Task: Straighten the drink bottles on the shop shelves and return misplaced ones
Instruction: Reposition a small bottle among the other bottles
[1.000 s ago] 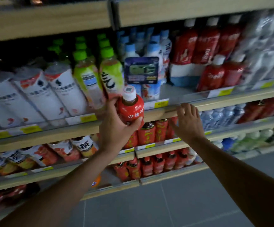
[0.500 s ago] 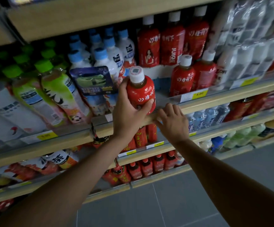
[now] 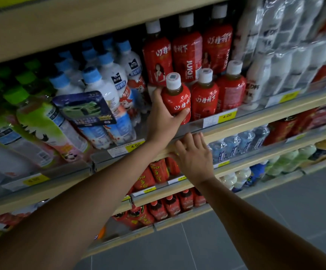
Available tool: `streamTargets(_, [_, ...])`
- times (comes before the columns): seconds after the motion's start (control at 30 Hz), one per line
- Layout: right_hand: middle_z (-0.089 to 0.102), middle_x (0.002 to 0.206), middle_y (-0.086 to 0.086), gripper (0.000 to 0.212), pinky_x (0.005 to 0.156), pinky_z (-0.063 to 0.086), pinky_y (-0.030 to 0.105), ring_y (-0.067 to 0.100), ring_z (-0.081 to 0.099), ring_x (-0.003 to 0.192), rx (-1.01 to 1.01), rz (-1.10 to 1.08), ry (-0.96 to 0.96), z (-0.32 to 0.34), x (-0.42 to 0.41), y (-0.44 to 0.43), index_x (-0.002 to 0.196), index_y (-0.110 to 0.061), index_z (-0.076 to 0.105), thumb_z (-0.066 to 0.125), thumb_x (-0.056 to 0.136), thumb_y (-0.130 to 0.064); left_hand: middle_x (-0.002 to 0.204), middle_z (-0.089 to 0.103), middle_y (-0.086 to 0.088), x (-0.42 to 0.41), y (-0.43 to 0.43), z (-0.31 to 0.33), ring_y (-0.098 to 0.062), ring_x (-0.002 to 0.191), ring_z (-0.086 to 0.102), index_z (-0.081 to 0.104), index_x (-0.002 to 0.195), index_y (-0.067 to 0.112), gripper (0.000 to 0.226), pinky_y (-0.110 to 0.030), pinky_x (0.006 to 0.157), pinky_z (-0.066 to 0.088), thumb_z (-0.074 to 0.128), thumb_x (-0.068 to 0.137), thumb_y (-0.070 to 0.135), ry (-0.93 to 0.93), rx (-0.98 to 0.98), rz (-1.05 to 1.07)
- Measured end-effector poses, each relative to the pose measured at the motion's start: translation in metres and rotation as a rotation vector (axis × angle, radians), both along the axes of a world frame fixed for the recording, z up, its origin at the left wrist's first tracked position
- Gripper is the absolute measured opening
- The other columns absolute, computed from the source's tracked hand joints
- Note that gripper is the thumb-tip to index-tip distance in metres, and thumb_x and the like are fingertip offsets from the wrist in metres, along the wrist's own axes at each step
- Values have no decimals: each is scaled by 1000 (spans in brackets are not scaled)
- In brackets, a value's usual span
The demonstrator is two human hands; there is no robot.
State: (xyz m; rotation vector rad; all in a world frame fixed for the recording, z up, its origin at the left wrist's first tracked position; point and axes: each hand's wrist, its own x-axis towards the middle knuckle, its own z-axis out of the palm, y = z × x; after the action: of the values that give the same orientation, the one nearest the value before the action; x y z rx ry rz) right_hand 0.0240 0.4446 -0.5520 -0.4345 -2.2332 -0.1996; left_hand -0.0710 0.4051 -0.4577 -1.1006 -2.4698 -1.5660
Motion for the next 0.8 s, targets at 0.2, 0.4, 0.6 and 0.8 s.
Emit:
streamTargets(0.2, [56,78,10,36,84,50,42,29,55,73,22,6,12,-5,-2,2,80,-10,62,53,88,-44,128,53,5,0,2,-12,-23,107,59,27,133,31,75,-31,79,43,71,74,47,-8,-126,30])
streamTargets(0.4, [56,77,11,44,78,51,40,28,54,71,38,18,22,-2,-1,1,78,-9,62,41,93,-45,134,49,1,-5,-5,-4,-21,115,54,24,138,26,76,-33,83,45,71,79,40,-42,-175,-87])
streamTargets(0.6, [57,79,13,41,76,51,40,29,55,71,9,-9,-38,0,0,-1,80,-8,61,45,90,-44,145,40,-6,2,-32,-1,-20,130,42,29,142,11,61,-30,96,40,57,91,29,176,-198,-68])
streamTargets(0.8, [58,84,18,34,79,51,43,34,59,77,-88,-32,-167,12,6,-11,82,-6,60,54,84,-40,131,49,-8,9,-94,-1,-20,116,52,45,130,8,37,-31,84,45,51,94,17,327,-263,-64])
